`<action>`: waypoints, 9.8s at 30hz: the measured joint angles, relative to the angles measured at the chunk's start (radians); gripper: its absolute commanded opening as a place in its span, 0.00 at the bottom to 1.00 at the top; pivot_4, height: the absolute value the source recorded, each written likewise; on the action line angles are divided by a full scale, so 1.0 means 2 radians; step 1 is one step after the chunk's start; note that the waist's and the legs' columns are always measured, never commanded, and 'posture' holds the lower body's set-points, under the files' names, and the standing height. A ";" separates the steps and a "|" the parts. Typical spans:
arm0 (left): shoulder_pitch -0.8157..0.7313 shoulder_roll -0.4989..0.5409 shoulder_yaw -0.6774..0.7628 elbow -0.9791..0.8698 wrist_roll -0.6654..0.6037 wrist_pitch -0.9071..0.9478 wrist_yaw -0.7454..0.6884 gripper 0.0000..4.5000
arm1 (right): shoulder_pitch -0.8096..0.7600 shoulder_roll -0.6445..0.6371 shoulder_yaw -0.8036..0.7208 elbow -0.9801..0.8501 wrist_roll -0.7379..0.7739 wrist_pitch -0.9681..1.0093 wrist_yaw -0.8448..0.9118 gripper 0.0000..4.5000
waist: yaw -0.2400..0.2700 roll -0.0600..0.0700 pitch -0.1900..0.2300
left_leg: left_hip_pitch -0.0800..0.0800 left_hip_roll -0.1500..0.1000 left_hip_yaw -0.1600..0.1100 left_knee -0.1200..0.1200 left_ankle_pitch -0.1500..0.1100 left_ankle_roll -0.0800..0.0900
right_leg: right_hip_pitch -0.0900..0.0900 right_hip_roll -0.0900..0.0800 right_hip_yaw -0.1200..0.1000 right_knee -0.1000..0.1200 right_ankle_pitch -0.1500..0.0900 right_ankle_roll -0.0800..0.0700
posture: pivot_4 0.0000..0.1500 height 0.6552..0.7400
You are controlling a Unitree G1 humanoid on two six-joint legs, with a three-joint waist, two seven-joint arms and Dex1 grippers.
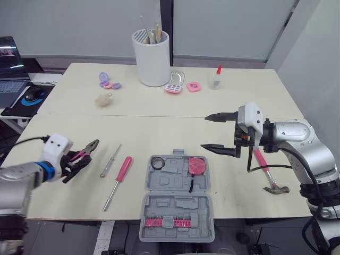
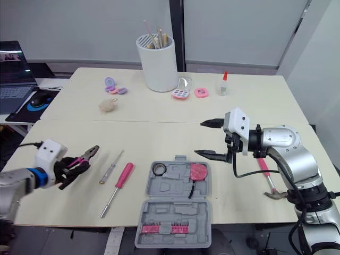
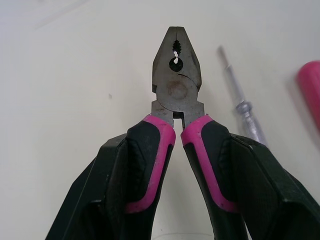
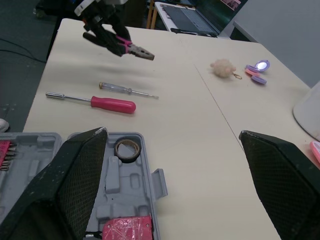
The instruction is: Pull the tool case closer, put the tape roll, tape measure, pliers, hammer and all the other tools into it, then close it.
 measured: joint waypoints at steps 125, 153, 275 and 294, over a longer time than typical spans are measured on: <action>0.041 0.027 -0.050 -0.158 -0.075 -0.157 -0.282 1.00 | 0.013 0.105 0.277 0.061 -0.280 0.072 -0.064 0.48 | -0.003 0.002 0.001 | 0.000 0.002 0.000 0.000 0.000 0.000 | -0.002 0.005 0.002 0.001 0.000 0.000 | 1.00 1.00; 0.021 0.015 -0.078 -0.155 -0.075 -0.168 -0.266 1.00 | 0.081 0.158 0.192 0.119 -0.209 -0.100 -0.091 0.01 | -0.003 0.001 0.001 | 0.000 0.002 0.001 0.001 0.000 0.000 | -0.002 0.005 0.002 0.003 0.000 0.000 | 1.00 1.00; 0.001 -0.201 -0.227 -0.059 0.148 -0.092 0.019 0.00 | 0.107 0.035 0.147 0.125 -0.269 -0.071 -0.041 0.01 | -0.002 0.003 -0.002 | 0.007 0.001 0.001 0.001 0.000 0.000 | 0.005 0.005 0.003 0.003 -0.001 -0.001 | 1.00 1.00; -0.090 -0.230 -0.246 0.043 0.171 -0.125 0.021 0.00 | 0.057 0.057 0.138 0.225 -0.279 -0.124 -0.075 0.01 | -0.002 0.003 -0.002 | 0.005 0.001 0.001 0.001 0.000 0.000 | 0.003 0.005 0.002 0.003 -0.001 -0.001 | 1.00 1.00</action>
